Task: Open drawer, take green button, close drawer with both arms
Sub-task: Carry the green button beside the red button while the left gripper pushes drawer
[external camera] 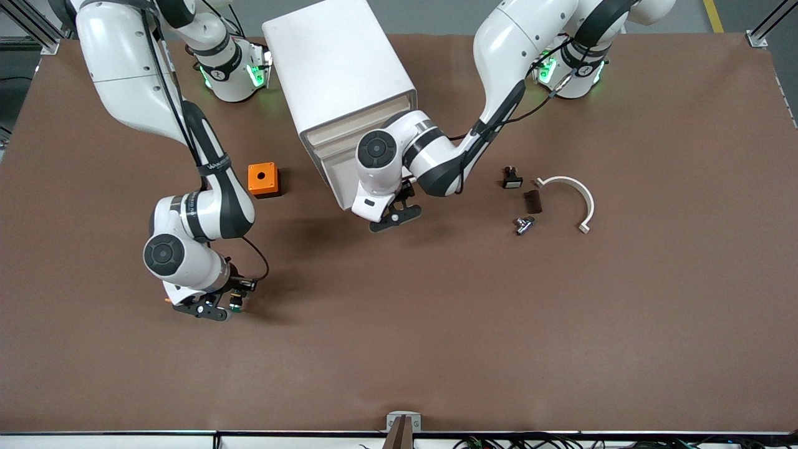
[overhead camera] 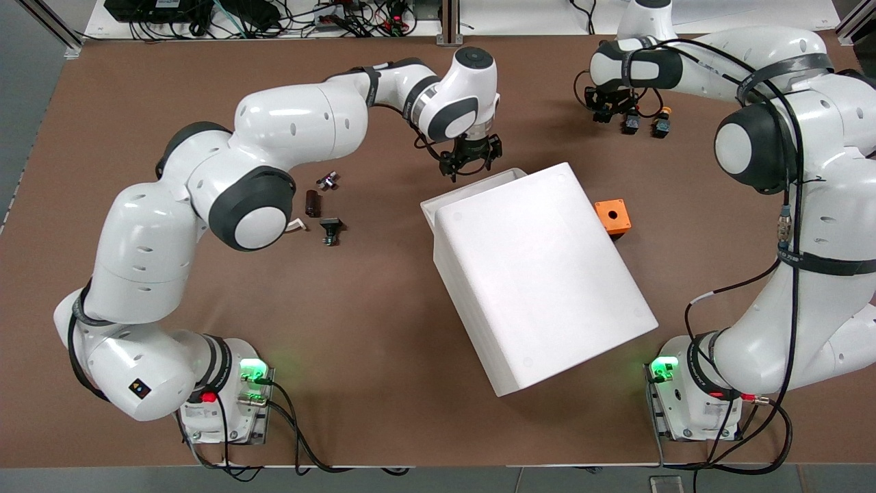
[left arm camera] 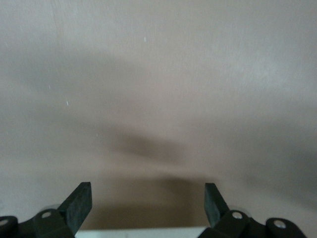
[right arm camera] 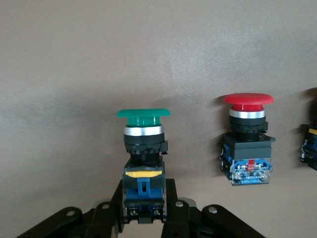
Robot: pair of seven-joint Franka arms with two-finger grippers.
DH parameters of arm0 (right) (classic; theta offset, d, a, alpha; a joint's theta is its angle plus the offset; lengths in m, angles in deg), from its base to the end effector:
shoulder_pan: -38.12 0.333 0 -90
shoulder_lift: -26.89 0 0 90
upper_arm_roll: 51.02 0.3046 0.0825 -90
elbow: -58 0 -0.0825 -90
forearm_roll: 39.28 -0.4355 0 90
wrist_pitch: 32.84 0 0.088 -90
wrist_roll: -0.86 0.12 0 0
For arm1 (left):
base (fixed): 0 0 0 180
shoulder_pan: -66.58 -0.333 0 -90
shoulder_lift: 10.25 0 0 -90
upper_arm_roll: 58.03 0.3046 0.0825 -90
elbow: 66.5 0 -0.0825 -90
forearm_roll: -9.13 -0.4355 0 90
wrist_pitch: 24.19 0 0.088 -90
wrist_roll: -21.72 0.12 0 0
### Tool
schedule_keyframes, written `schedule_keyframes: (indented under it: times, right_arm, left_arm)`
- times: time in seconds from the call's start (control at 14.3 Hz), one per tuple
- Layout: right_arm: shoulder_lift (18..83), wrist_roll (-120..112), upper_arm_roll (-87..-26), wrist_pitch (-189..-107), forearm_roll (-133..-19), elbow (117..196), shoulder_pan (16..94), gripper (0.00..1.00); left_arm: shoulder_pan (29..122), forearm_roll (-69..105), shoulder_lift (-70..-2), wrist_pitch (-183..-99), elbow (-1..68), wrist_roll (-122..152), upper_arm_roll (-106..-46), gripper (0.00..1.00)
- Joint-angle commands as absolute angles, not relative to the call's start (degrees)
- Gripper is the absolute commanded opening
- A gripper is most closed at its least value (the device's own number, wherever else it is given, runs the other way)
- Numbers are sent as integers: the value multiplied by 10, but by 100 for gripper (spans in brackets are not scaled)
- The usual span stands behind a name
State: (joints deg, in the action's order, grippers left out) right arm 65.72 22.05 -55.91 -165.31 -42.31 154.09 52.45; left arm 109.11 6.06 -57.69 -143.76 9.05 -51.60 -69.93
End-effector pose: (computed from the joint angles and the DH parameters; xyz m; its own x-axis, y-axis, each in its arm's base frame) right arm 0.6947 0.1204 0.1473 0.9745 -0.2223 -0.0312 -0.2215 -0.9747 0.0292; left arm 0.4761 -0.6088 0.1948 0.9278 0.3548 -0.1153 0.3558 -0.9345 -0.0123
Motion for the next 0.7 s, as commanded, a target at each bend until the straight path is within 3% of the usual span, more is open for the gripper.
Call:
schedule_keyframes:
  times: [0.0,0.21,0.28,0.35,0.42,0.63]
  right_arm:
    - [658,210,-543,-1689,-433,1561,513,0]
    - [663,209,-543,-1707,-453,1568,514,2]
    - [663,210,-543,-1705,-453,1566,515,24]
    - [663,210,-544,-1706,-453,1565,515,87]
    - [663,211,-544,-1705,-453,1564,514,100]
    - [654,206,-544,-1696,-450,1556,514,100]
  left_arm:
    - [1096,86,-574,-1429,97,-525,-701,100]
    - [1099,128,-574,-1429,105,-527,-701,100]
    - [1102,141,-574,-1429,105,-527,-701,100]
    - [1104,154,-574,-1429,105,-527,-701,100]
    - [1104,169,-574,-1429,105,-527,-701,100]
    - [1108,213,-574,-1429,107,-527,-701,100]
